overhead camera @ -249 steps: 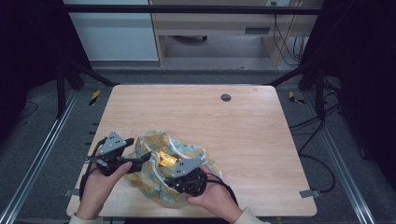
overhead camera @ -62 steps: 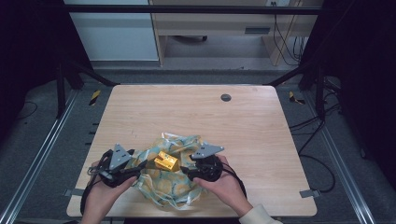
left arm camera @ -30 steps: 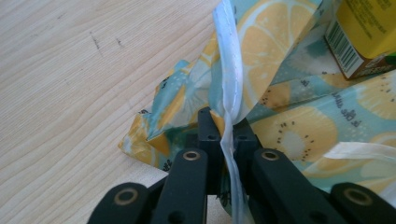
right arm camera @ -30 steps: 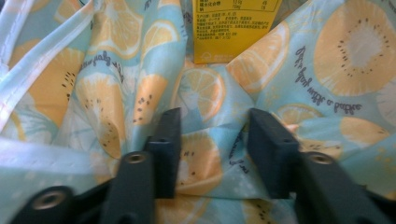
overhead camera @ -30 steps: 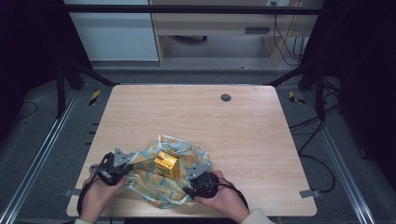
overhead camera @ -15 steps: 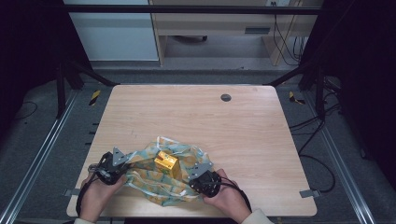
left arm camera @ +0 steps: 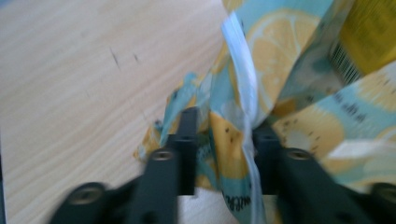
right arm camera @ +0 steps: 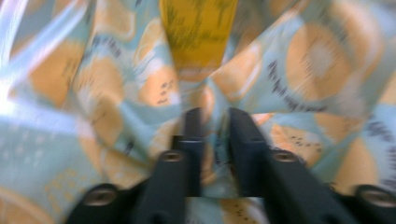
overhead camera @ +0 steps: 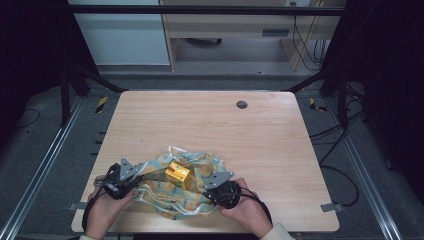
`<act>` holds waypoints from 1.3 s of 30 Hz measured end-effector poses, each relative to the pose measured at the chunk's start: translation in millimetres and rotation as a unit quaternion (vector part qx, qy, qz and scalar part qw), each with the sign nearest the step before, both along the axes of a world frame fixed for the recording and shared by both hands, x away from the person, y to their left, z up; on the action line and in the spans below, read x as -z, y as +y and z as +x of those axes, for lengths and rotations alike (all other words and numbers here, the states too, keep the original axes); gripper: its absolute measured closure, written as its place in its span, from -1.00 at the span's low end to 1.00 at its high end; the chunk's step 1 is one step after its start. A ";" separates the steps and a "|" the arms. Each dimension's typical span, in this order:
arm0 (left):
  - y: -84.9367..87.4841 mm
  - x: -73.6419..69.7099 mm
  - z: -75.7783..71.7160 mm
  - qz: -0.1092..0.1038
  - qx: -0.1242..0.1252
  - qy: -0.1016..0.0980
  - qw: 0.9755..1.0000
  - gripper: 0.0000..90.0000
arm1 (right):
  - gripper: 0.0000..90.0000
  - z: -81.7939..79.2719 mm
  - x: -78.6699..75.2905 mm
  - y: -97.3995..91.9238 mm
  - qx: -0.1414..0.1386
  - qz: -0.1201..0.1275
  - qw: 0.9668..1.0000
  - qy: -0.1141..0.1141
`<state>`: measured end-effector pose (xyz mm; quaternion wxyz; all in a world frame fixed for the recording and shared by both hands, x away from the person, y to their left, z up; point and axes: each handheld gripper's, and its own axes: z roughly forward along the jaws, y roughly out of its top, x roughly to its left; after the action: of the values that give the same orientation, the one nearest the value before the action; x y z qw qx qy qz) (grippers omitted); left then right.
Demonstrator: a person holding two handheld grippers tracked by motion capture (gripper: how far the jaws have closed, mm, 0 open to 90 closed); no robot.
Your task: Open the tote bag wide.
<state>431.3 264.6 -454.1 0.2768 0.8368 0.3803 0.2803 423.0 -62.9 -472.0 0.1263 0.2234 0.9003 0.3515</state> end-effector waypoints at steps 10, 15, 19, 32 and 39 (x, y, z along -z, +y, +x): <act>-11.3 -25.3 -23.2 -0.075 -0.010 -0.072 0.995 -0.50 | -0.32 -5.4 -25.2 -9.4 0.026 0.033 0.998 -0.046; -20.0 -35.4 -32.8 -0.090 0.000 -0.084 0.992 -0.65 | -0.52 -4.7 -32.9 -14.6 0.034 0.049 0.997 -0.045; -22.4 -36.2 -33.5 -0.096 0.005 -0.079 0.992 -0.67 | -0.64 -3.0 -35.7 -18.6 0.043 0.063 0.996 -0.045; -0.5 -35.1 -28.7 -0.145 -0.043 -0.090 0.984 -0.72 | -0.84 9.4 -39.3 -44.6 0.068 0.088 0.992 -0.056; 12.7 -34.9 -23.4 -0.155 -0.057 -0.095 0.982 -0.75 | -0.84 18.1 -42.7 -66.4 0.116 0.110 0.985 -0.063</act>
<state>408.0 277.3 -419.1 0.4217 0.7304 0.4379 0.3112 441.2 -129.3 -429.4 0.1972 0.3168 0.8143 0.4446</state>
